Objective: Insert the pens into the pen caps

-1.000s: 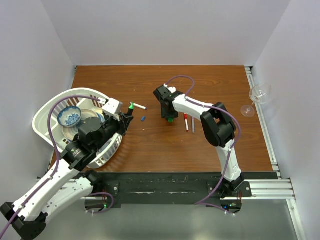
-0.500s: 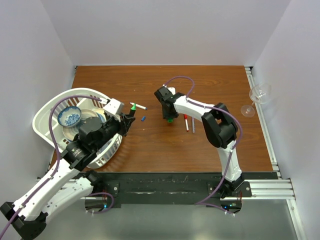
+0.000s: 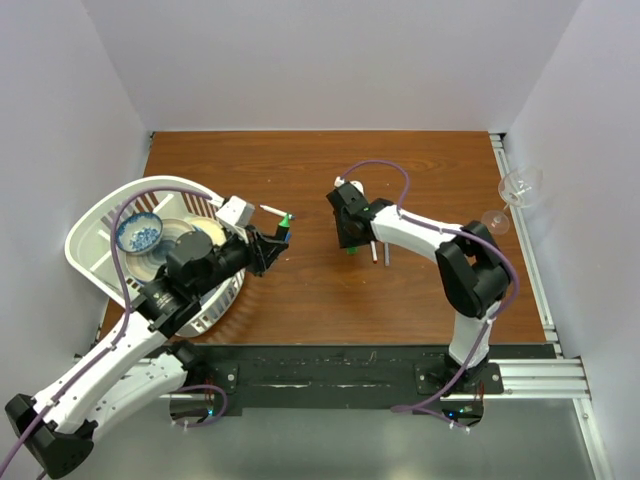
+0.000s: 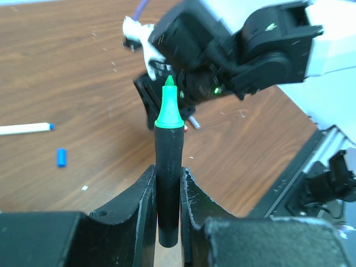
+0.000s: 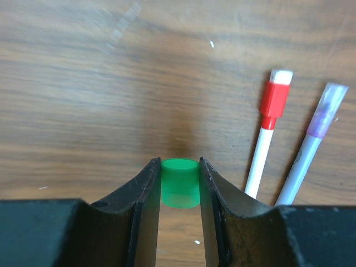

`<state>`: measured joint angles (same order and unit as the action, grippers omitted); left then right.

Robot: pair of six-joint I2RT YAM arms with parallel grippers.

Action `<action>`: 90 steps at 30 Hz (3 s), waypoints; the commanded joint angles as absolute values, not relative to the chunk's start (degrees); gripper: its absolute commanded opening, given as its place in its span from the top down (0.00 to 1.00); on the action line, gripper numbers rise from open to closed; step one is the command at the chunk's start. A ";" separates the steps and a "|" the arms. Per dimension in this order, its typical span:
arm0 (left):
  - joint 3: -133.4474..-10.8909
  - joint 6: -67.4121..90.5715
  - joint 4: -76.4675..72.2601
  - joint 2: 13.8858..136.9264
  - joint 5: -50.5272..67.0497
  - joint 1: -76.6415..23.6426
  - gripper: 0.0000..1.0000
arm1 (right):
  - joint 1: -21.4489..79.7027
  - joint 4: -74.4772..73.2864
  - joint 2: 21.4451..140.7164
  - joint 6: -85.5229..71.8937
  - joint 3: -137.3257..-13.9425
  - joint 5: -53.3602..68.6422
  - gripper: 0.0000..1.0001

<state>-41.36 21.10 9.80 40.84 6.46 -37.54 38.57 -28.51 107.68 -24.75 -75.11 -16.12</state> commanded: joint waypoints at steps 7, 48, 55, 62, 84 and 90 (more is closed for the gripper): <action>-35.25 29.88 -3.42 42.53 8.52 -37.44 1.00 | 38.58 -15.77 87.12 -31.10 -71.47 -10.56 1.00; -33.66 31.99 -11.95 47.19 8.62 -37.35 1.00 | 55.28 -2.62 75.50 -43.77 -64.34 -16.34 1.00; -34.72 31.99 -13.00 48.87 7.38 -37.35 1.00 | 62.04 -8.34 74.97 -46.40 -63.90 -23.27 1.00; -35.33 32.78 -15.03 50.19 7.73 -37.44 1.00 | 65.21 -6.25 72.61 -53.44 -59.34 -24.53 0.94; -33.57 29.01 -10.99 40.26 20.47 -37.44 1.00 | 65.13 -7.82 58.89 -31.93 -64.85 -16.02 0.36; -35.33 24.35 -4.49 37.53 29.52 -37.35 1.00 | 63.55 -22.13 60.47 -16.27 -78.21 -3.53 0.38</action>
